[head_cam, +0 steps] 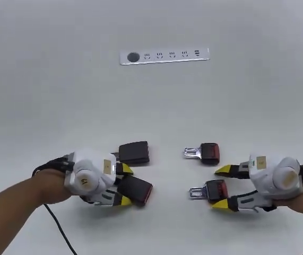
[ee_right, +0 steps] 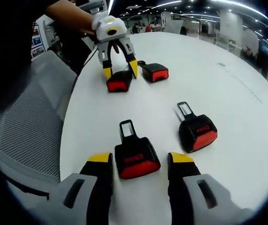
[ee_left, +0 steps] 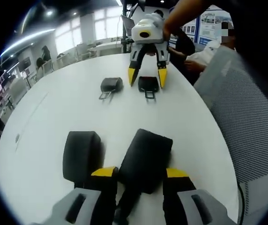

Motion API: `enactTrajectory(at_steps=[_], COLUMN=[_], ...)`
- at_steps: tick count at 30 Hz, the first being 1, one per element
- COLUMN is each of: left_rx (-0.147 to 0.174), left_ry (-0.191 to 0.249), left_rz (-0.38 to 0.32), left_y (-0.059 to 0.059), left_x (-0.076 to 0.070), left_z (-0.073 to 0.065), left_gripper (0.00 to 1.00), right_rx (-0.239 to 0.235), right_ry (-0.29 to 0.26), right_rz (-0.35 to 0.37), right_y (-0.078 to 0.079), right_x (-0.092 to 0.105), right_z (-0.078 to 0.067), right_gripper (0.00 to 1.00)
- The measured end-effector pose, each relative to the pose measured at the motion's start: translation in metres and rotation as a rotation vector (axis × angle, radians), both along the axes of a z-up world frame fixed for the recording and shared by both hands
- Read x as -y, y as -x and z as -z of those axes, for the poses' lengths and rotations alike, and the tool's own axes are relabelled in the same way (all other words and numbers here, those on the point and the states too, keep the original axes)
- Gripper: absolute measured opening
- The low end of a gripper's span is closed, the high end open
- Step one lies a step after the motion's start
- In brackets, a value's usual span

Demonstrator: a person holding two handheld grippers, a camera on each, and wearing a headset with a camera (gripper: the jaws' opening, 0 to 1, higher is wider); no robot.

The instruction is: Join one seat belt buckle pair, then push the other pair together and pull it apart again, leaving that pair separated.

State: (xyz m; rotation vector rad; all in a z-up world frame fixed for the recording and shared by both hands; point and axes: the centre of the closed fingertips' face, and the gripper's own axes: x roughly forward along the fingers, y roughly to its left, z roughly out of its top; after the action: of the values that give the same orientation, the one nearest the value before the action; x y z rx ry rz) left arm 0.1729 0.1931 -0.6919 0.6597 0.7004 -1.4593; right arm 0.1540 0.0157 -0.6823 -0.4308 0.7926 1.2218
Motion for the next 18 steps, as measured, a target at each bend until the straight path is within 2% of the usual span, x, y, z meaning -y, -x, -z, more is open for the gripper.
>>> enactTrajectory(at_steps=[4,9,18], left_rx=[0.006,0.013,0.004], left_ry=[0.010,0.002,-0.031], left_rz=[-0.064,-0.080,-0.093], left_y=[-0.0016,-0.0012,-0.0039], left_x=[-0.0027,-0.0039,-0.0044], left_z=[-0.0010,-0.0013,-0.0012], left_gripper=[0.34,0.34,0.33], right_rx=[0.021,0.020,0.007], right_ry=[0.031,0.047,0.067], right_rz=[-0.029,-0.014,0.034], right_y=[0.0010,0.0000,-0.0019], right_x=[0.0022,0.0036,0.0008], right_z=[0.0019,0.0036,0.0045], right_gripper=[0.37,0.36,0.36])
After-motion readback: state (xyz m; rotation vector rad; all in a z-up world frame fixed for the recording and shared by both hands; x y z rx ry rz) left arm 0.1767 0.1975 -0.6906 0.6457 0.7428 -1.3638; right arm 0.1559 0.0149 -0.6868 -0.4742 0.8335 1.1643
